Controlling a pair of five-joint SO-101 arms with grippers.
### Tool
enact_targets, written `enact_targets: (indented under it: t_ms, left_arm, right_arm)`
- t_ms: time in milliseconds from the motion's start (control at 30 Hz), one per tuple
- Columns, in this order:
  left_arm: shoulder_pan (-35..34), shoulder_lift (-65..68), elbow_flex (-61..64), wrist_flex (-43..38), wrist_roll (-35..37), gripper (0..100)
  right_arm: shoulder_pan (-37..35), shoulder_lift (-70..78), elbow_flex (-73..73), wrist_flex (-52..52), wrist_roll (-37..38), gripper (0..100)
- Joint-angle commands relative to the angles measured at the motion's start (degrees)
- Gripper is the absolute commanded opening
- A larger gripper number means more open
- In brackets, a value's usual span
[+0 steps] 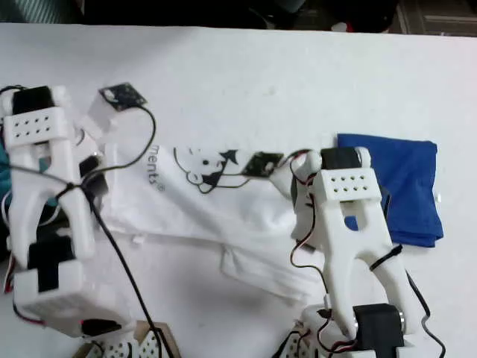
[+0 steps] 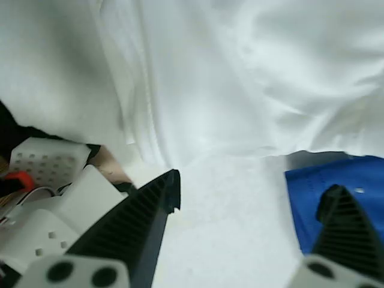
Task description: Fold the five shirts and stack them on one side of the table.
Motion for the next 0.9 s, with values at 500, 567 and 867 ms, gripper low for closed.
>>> enact_targets:
  t_ms: [500,567,867]
  left_arm:
    - [6.7,12.7,10.7,-20.7,27.1,2]
    - [5.5,15.2,10.5,-21.2,27.0,2]
    - [3.8,14.6,9.1,-18.0,23.3,2]
  right_arm:
    - [1.5,27.7,-10.9,-44.8,-22.2,1.8]
    - [3.2,30.6,-11.0,-48.3,-22.2,1.8]
    - [4.5,35.9,-20.1,-43.3,-22.3,1.8]
